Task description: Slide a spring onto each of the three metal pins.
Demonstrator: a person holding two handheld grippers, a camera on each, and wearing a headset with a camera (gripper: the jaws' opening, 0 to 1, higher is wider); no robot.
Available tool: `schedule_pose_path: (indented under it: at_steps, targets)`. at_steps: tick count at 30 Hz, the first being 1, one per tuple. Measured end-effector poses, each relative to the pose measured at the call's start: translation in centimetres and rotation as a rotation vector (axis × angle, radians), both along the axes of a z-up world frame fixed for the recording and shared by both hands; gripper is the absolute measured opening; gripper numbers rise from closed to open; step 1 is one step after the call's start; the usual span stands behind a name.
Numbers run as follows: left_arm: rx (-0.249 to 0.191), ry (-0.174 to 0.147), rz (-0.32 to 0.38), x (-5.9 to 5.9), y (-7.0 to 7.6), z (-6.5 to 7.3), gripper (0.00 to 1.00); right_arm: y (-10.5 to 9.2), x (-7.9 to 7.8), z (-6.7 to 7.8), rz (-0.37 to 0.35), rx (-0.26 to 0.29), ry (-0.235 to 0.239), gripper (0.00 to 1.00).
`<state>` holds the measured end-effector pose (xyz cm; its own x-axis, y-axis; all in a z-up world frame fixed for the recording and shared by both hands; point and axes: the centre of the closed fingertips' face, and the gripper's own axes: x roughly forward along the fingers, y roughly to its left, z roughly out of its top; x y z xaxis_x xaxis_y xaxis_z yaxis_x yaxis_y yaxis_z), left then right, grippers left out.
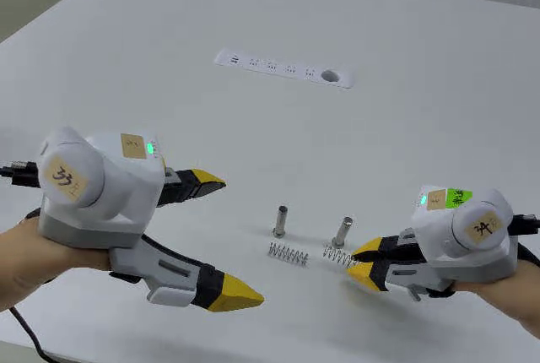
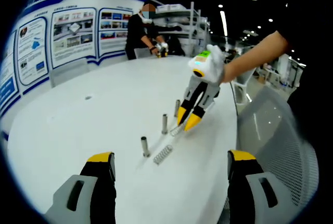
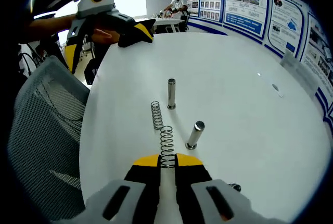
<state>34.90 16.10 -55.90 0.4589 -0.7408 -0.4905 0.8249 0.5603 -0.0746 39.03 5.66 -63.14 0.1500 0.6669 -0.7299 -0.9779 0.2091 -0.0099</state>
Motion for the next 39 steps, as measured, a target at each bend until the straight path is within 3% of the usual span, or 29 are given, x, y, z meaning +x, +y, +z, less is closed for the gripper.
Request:
schedule_pose_path:
  at_steps: [8,20,27,36,39]
  targets:
    - [-0.029,-0.032,-0.028,0.3,-1.9,1.0,0.85,0.2,-0.8,3.4,0.044,0.025,-0.043,0.11]
    - [-0.058,-0.062,-0.104,-0.5,-4.7,2.2,0.71,1.8,-3.6,7.4,0.177,0.033,-0.109,0.11]
    - [-0.07,-0.073,-0.143,-1.1,-5.8,2.4,0.62,2.3,-5.1,8.1,0.257,0.018,-0.143,0.11]
    - [-0.069,-0.079,-0.204,-2.1,-7.1,2.3,0.48,2.7,-6.5,9.1,0.294,0.034,-0.149,0.11]
    - [-0.059,-0.087,-0.205,-2.0,-7.2,2.1,0.48,2.8,-6.6,9.3,0.307,0.035,-0.165,0.11]
